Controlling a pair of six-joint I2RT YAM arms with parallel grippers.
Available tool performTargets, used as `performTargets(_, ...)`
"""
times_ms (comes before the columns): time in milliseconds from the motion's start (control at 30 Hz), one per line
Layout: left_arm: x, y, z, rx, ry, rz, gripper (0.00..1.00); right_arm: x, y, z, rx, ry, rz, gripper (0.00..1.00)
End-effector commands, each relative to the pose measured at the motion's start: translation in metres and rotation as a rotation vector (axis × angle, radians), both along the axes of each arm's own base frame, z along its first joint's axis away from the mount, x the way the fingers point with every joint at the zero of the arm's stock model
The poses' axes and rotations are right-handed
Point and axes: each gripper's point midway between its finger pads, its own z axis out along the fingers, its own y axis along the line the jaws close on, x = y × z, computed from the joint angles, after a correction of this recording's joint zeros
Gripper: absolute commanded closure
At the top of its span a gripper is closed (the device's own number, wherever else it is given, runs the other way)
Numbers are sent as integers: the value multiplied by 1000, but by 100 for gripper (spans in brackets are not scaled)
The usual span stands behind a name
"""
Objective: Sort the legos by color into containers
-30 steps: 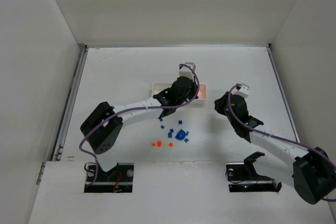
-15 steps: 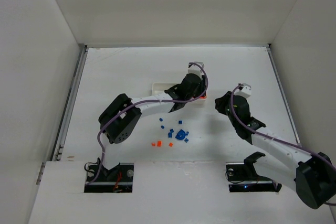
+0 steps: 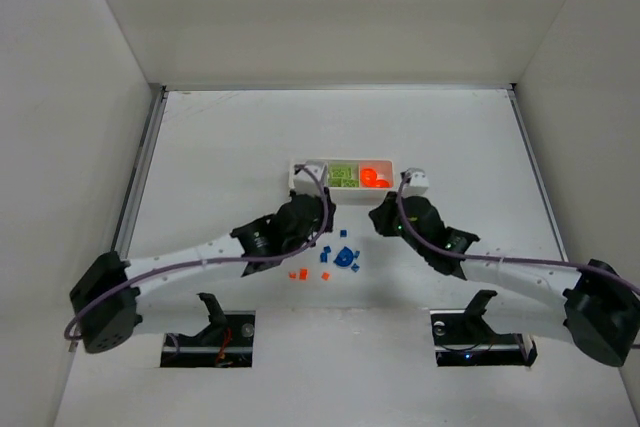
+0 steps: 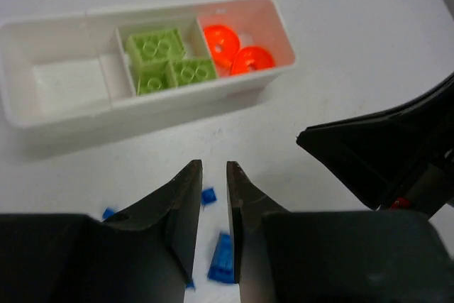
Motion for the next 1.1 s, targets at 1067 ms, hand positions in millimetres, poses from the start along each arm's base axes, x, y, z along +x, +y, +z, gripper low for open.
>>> performTargets(1067,-92,166,-118,-163,400,498,74,-115,203,-62,-215,87,667,57)
